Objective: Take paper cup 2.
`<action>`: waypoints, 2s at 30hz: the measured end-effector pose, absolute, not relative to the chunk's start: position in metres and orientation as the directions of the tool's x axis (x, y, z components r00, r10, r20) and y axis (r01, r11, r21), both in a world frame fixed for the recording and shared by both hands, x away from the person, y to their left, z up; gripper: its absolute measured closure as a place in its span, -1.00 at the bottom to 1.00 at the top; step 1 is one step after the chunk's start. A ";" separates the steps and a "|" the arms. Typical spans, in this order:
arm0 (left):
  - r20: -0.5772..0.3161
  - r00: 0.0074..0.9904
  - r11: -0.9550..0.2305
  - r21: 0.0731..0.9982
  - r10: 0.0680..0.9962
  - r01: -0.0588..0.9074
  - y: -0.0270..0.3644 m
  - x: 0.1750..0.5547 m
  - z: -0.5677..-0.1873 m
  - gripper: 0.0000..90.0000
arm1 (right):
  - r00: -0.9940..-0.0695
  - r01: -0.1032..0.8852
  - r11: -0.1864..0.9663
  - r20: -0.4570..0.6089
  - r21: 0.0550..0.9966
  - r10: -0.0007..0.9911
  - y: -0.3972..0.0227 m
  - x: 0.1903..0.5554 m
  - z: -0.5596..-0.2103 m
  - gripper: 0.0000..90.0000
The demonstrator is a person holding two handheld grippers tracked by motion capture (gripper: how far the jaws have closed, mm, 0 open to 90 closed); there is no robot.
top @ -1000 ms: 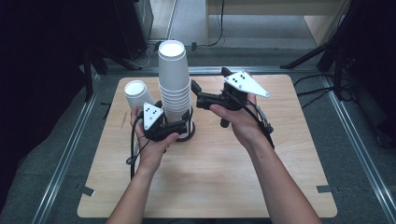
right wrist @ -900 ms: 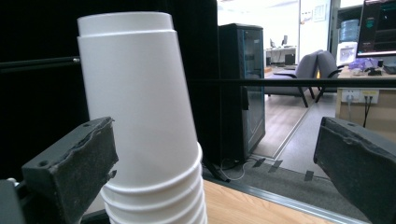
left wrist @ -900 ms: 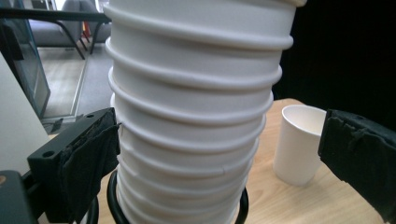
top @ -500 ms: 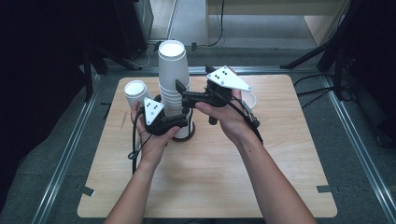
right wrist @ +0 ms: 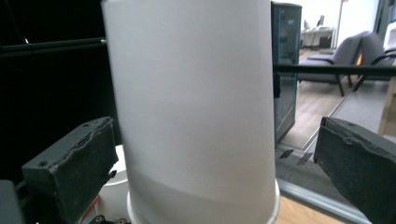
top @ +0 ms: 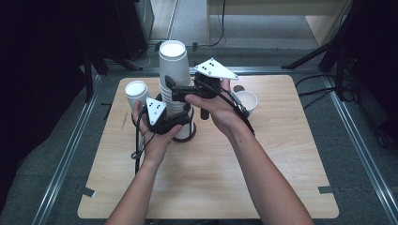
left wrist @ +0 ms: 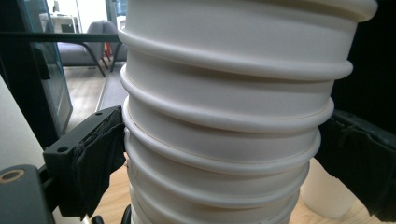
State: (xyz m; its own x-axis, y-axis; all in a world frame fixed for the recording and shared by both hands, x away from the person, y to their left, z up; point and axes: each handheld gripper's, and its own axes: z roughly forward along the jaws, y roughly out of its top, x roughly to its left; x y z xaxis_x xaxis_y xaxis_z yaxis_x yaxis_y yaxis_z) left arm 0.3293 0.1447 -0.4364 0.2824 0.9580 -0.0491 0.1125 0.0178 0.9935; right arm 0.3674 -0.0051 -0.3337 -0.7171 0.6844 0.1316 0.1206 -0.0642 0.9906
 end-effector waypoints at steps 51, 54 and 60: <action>-0.048 0.303 0.010 0.992 0.952 0.128 0.149 0.328 -0.435 -0.90 | -0.746 0.141 -0.060 0.146 0.988 0.650 0.010 0.378 -0.319 -0.71; -0.048 0.305 0.009 0.992 0.951 0.128 0.149 0.328 -0.435 -0.90 | -0.745 0.119 -0.059 0.128 0.991 0.654 0.011 0.376 -0.315 -0.70; -0.050 0.306 0.011 0.992 0.951 0.128 0.149 0.328 -0.435 -0.90 | -0.739 0.083 -0.076 0.113 0.994 0.665 0.009 0.371 -0.305 -0.69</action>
State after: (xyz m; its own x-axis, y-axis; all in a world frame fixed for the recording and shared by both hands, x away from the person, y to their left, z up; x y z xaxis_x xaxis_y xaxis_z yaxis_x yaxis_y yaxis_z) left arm 0.3279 0.1491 -0.4348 0.3063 0.9506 -0.0502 0.1279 0.0111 0.9917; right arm 0.3709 0.0090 -0.3048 -0.7387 0.6645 0.1127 0.0834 -0.0758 0.9936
